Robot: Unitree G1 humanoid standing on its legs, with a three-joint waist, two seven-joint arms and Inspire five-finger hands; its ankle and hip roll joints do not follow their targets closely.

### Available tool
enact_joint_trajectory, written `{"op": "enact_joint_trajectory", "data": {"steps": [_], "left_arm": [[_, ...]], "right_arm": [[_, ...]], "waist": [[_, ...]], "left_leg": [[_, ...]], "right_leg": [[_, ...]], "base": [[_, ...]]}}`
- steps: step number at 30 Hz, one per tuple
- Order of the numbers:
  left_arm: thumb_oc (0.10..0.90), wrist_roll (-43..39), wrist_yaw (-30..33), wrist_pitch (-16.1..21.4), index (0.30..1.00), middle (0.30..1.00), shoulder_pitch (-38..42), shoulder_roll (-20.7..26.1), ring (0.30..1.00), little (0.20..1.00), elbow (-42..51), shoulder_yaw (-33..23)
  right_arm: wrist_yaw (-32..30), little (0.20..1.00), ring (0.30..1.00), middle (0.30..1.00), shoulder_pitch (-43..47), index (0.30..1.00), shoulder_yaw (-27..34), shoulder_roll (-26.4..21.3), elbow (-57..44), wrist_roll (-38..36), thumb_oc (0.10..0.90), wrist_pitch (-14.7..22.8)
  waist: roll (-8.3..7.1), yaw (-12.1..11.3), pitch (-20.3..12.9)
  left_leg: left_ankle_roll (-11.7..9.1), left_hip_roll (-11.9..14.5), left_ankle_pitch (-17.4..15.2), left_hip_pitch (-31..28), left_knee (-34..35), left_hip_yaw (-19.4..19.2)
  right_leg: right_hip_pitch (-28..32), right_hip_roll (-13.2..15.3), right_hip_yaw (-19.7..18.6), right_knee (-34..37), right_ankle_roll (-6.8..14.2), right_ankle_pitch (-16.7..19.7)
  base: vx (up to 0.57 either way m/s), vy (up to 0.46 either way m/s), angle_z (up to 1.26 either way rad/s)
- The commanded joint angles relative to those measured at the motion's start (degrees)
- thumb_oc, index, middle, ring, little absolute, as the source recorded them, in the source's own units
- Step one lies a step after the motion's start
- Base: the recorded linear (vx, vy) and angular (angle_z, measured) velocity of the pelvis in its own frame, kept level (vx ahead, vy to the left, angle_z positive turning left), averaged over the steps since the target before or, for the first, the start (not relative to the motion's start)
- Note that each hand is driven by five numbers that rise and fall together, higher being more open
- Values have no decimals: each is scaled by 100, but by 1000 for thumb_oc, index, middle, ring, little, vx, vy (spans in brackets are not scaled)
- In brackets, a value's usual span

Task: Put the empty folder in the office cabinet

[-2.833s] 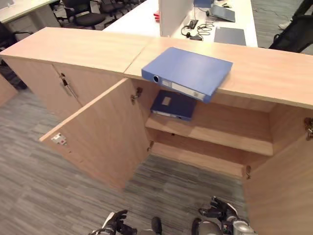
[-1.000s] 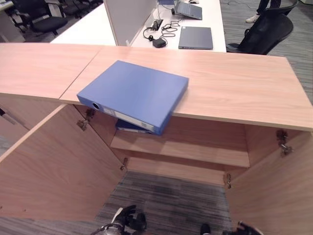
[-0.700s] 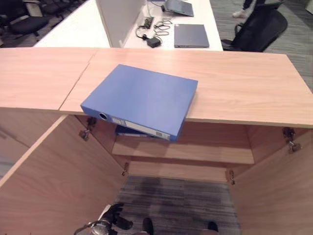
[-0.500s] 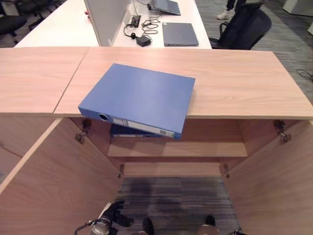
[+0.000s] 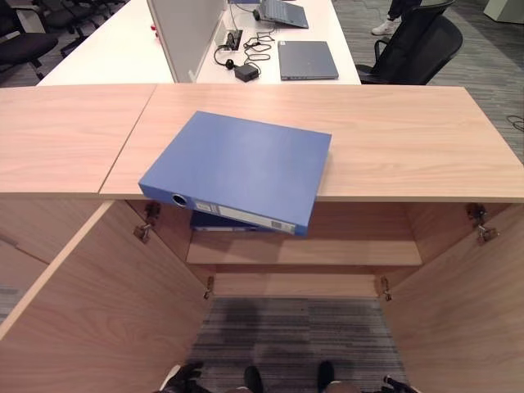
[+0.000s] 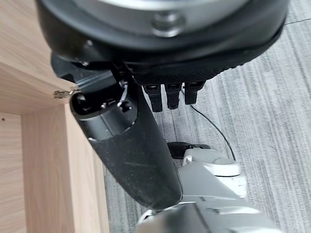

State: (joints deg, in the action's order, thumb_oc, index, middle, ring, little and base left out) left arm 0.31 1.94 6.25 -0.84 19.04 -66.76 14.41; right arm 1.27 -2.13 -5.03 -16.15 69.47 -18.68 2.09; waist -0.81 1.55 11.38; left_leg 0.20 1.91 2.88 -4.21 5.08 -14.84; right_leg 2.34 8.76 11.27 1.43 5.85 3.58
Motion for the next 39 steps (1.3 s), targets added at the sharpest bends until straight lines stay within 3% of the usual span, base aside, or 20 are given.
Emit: {"op": "enact_joint_trajectory", "data": {"steps": [1, 9, 15, 17, 20, 23, 29, 33, 36, 39], "left_arm": [[800, 114, 109, 159, 900, 900, 413, 59, 900, 900, 119, 33], [800, 193, 245, 227, 900, 900, 555, 69, 900, 900, 602, 155], [800, 251, 459, 371, 900, 900, 547, 176, 900, 900, 1700, 135], [800, 413, 786, 511, 900, 900, 418, 277, 900, 900, 2632, -4], [800, 472, 1020, 527, 900, 900, 308, 285, 900, 900, 3012, -136], [800, 1319, 1991, 654, 900, 900, 18, 416, 900, 900, 4061, -367], [800, 1917, 3102, 648, 900, 900, -255, 395, 900, 900, 5424, -875], [800, 2551, 3596, 527, 900, 900, -169, 642, 900, 900, 5904, -1002], [800, 3439, 4014, 211, 900, 900, 74, 1086, 900, 900, 6427, -1202], [800, 3933, 4073, 123, 900, 900, 185, 1371, 900, 900, 6730, -1288]], "right_arm": [[-3, 900, 900, 900, 238, 900, -154, -229, -67, -98, 800, 137], [19, 900, 900, 900, 259, 900, -319, -259, -121, 39, 800, 176], [38, 900, 900, 900, 230, 900, -432, -241, -293, 137, 800, 264], [-44, 900, 900, 900, 214, 900, -446, -201, -378, 201, 800, 354], [-101, 900, 900, 900, 189, 900, -453, -160, -434, 234, 800, 408], [-367, 900, 900, 900, 63, 900, -423, -72, -531, 395, 800, 593], [-616, 900, 900, 900, 15, 900, -547, -13, -623, 502, 800, 667], [-655, 900, 900, 900, 29, 900, -660, 15, -719, 492, 800, 705], [-670, 900, 900, 900, 0, 900, -746, -13, -973, 454, 800, 760], [-618, 900, 900, 900, -45, 900, -791, -22, -1023, 478, 800, 777]], "waist": [[132, 11, -44], [70, -57, -165], [41, -178, -188], [4, -270, -175], [-21, -295, -169], [-95, -403, -184], [-155, -526, -210], [-159, -555, -228], [-123, -542, -248], [-86, -518, -277]], "left_leg": [[-335, 108, -472, -13, -8, 409], [-459, 189, -491, -122, -8, 533], [-533, 277, -481, -221, -8, 624], [-571, 315, -457, -218, -8, 679], [-588, 336, -445, -212, -8, 713], [-653, 401, -416, -201, -8, 794], [-719, 502, -385, -272, -8, 867], [-739, 532, -382, -300, -8, 894], [-766, 558, -391, -329, -8, 898], [-783, 579, -404, -362, -8, 885]], "right_leg": [[0, 129, -386, -278, 368, -491], [377, 82, -240, 200, 345, -428], [567, 17, -110, 284, 304, -524], [599, -29, -34, 292, 284, -565], [612, -43, -2, 291, 275, -580], [693, -106, 93, 315, 262, -656], [837, -220, 168, 353, 204, -765], [880, -262, 194, 357, 189, -806], [885, -298, 206, 355, 185, -833], [904, -317, 202, 357, 179, -853]], "base": [[59, -86, -1], [56, -78, 6], [43, -83, 3], [5, -98, 19], [0, -85, 9], [34, -110, 18], [28, -86, 13], [21, -59, 6], [16, -60, 8], [2, -16, 1]]}}
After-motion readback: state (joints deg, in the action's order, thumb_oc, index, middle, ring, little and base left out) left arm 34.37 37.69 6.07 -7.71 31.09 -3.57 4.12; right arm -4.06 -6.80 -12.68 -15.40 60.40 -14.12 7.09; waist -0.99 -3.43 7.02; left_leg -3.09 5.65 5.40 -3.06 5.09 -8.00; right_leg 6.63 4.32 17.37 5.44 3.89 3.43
